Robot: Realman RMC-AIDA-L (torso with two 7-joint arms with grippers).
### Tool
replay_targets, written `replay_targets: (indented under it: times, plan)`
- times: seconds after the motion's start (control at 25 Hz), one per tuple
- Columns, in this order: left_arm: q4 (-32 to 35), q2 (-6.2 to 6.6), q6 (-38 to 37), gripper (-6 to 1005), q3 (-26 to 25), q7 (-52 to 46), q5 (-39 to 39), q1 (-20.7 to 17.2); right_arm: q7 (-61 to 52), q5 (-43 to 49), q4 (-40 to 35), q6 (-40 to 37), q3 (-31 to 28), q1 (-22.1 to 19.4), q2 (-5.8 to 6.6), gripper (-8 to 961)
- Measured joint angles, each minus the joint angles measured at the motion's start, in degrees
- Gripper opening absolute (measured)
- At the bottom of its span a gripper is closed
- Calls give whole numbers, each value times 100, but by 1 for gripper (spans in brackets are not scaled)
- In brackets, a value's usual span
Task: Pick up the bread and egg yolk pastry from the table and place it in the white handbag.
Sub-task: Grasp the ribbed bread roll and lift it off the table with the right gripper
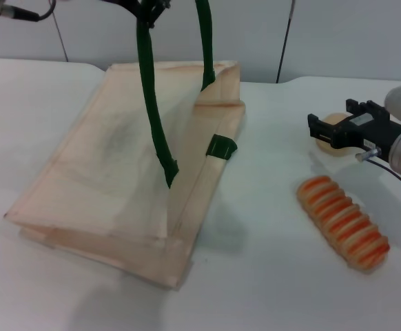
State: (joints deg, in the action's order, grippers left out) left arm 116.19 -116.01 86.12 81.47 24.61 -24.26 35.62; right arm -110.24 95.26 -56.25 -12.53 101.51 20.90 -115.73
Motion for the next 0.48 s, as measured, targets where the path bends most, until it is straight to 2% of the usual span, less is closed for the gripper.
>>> replay_targets:
  times: [0.24,0.4,0.44,0.48]
  plan:
    - [0,3,-14,127,-8,0,39,-25,-223,686,-213,-913,-512,-79,-7,816]
    - [0,-4,-20,127,-10,0,139,-31,-1175,2033,-498,-1498,-780,-97,-7,813]
    - [1,-5,-23,127,-9,0,144,-33,-1738,2776,-722,-1784,-868,-117,-11,812]
    - [1,-7,-31,127,-9,0,148,-36,-1738,2776,-722,-1784,-868,-117,-11,812]
